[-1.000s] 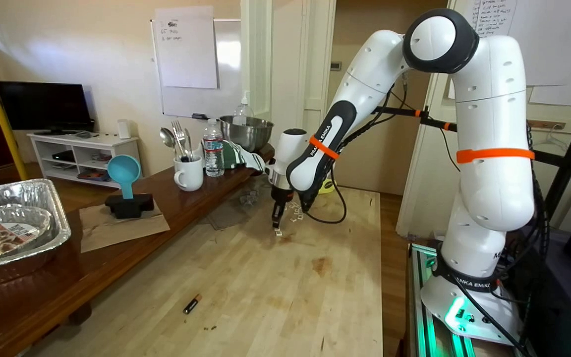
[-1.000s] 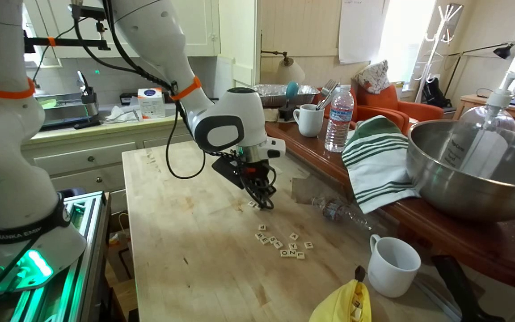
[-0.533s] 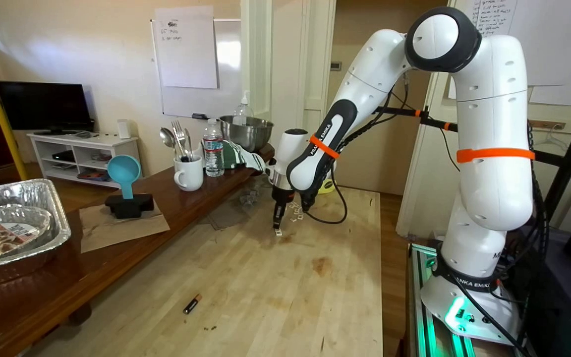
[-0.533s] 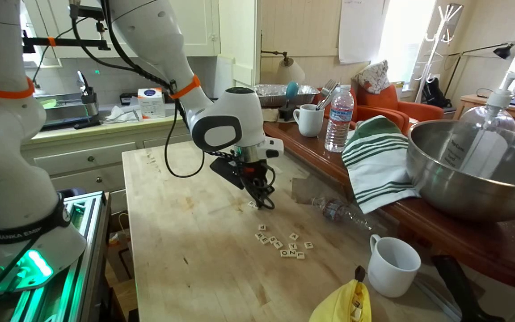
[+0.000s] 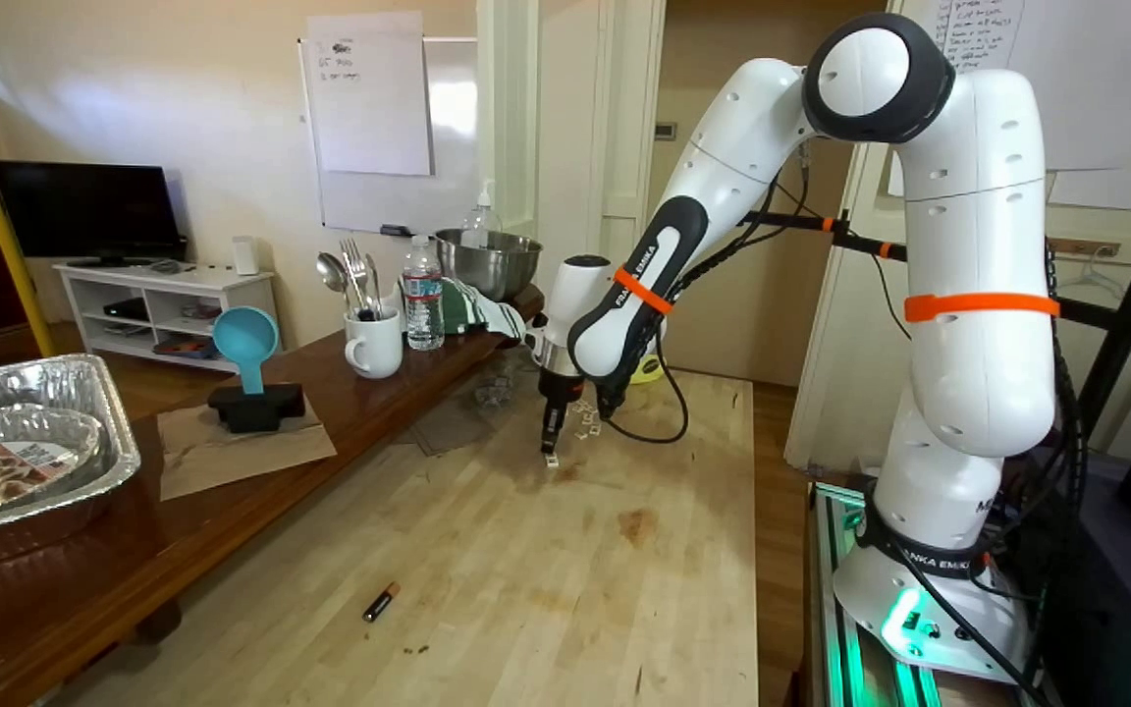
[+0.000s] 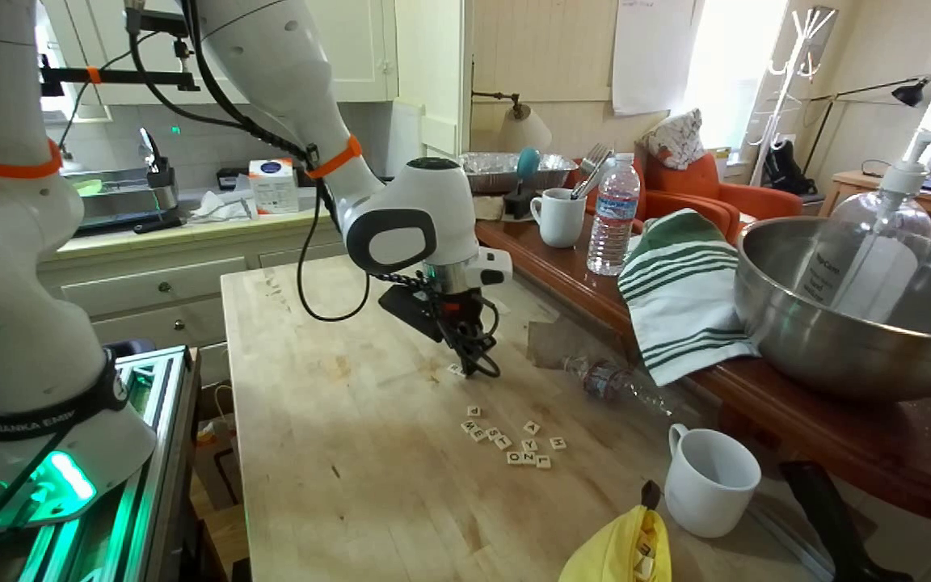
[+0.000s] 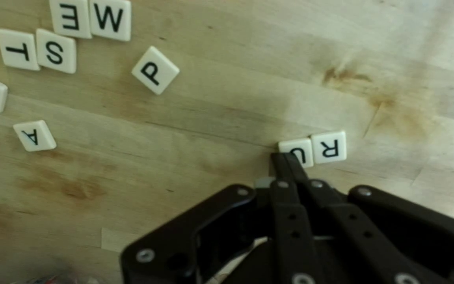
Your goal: Move the letter pieces on the table
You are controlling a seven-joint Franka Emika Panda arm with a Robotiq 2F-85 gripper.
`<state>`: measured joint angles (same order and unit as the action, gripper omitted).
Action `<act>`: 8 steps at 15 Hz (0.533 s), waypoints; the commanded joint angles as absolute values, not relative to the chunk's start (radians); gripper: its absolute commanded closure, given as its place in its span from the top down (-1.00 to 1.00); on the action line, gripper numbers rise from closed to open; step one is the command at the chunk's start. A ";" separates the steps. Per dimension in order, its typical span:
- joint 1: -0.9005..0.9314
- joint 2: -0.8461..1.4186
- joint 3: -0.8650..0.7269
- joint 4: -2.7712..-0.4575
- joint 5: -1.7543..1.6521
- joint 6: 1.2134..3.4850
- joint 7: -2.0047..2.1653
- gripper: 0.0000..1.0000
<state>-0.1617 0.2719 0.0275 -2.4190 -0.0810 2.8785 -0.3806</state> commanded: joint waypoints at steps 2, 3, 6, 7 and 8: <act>-0.179 0.273 0.046 -2.446 -0.049 2.878 -0.404 -1.00; -0.179 0.271 0.046 -2.444 -0.048 2.878 -0.403 -1.00; -0.184 0.259 0.045 -2.439 -0.034 2.878 -0.401 -1.00; -0.190 0.255 0.050 -2.438 -0.024 2.879 -0.405 -1.00; -0.194 0.250 0.052 -2.439 -0.013 2.880 -0.407 -1.00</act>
<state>-0.1670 0.2712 0.0291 -2.4196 -0.0559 2.8784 -0.3806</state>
